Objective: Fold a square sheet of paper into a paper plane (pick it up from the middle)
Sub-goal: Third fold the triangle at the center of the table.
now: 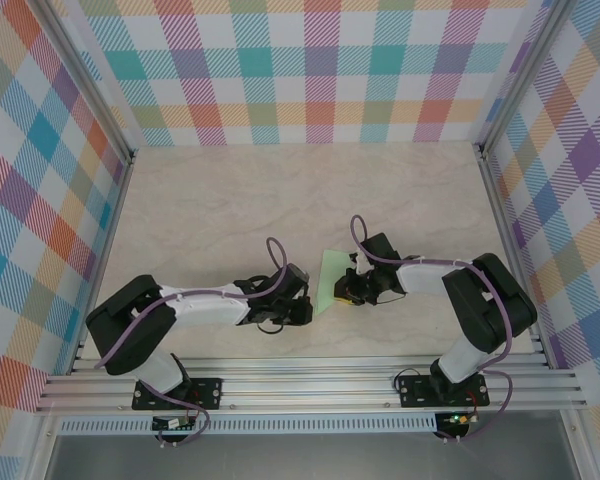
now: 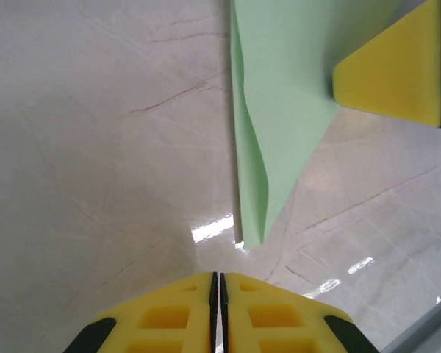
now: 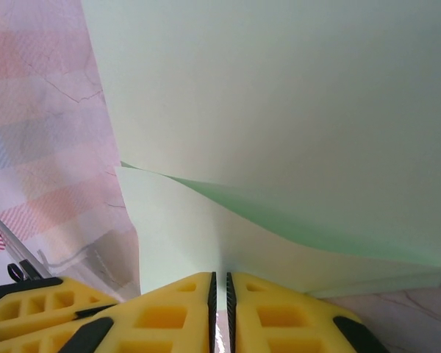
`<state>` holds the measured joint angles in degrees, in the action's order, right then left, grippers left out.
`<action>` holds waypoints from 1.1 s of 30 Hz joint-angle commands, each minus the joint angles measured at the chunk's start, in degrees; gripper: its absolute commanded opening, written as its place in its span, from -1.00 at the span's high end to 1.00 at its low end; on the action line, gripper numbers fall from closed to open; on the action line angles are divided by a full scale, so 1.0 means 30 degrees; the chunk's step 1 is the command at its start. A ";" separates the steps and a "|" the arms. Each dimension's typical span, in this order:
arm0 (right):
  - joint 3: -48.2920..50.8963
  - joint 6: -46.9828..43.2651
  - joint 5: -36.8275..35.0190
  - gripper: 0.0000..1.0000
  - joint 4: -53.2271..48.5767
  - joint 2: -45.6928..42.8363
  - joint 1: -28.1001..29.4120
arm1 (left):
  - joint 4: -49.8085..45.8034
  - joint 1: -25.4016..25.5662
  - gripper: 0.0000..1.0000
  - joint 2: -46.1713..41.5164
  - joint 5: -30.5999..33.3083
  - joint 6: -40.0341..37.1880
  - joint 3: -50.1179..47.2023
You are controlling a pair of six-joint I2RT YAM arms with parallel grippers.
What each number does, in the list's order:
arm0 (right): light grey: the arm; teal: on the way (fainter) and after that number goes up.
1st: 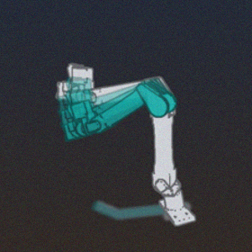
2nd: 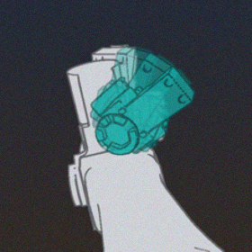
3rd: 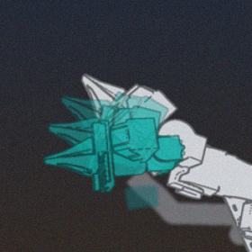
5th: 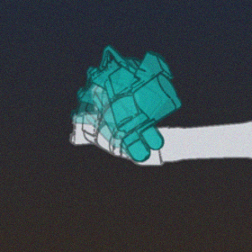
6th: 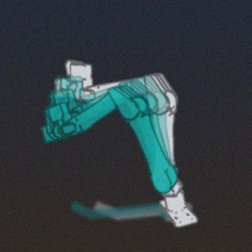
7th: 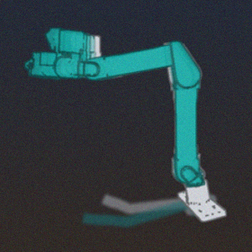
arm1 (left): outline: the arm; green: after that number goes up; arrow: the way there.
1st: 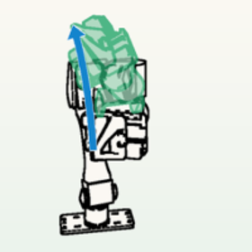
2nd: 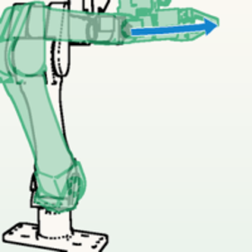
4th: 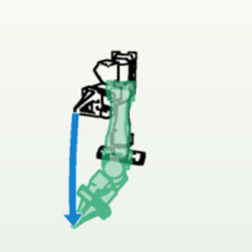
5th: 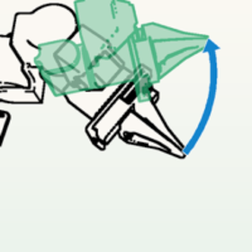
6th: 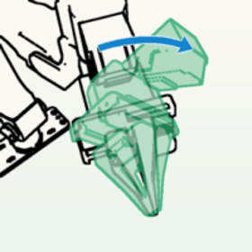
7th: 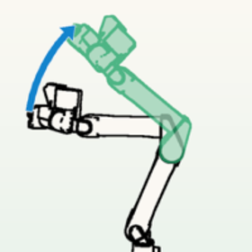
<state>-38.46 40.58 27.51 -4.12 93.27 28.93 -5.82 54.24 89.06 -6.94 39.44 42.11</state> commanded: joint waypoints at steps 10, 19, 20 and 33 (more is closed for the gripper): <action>-0.0652 0.0123 0.1338 0.70 0.0020 -0.1180 -0.0033 | 0.0050 -0.1025 0.77 0.2192 -0.0621 -0.1084 0.3981; -0.0427 0.0200 0.0495 0.74 0.0302 0.0099 -0.0008 | 0.0224 -0.1373 0.81 0.4133 -0.0811 -0.1164 0.4407; -0.0427 0.0185 0.0444 0.75 0.0349 0.0255 -0.0004 | 0.0270 -0.1380 0.81 0.4349 -0.0932 -0.1201 0.4443; -0.0984 -0.1071 -0.0477 0.73 -0.0798 0.0717 -0.1067 | -0.1549 -0.1351 0.86 0.5960 -0.0162 -0.1143 0.4161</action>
<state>-39.88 39.77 27.05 -4.84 94.48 27.16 -5.34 50.48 103.79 -8.69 36.60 55.51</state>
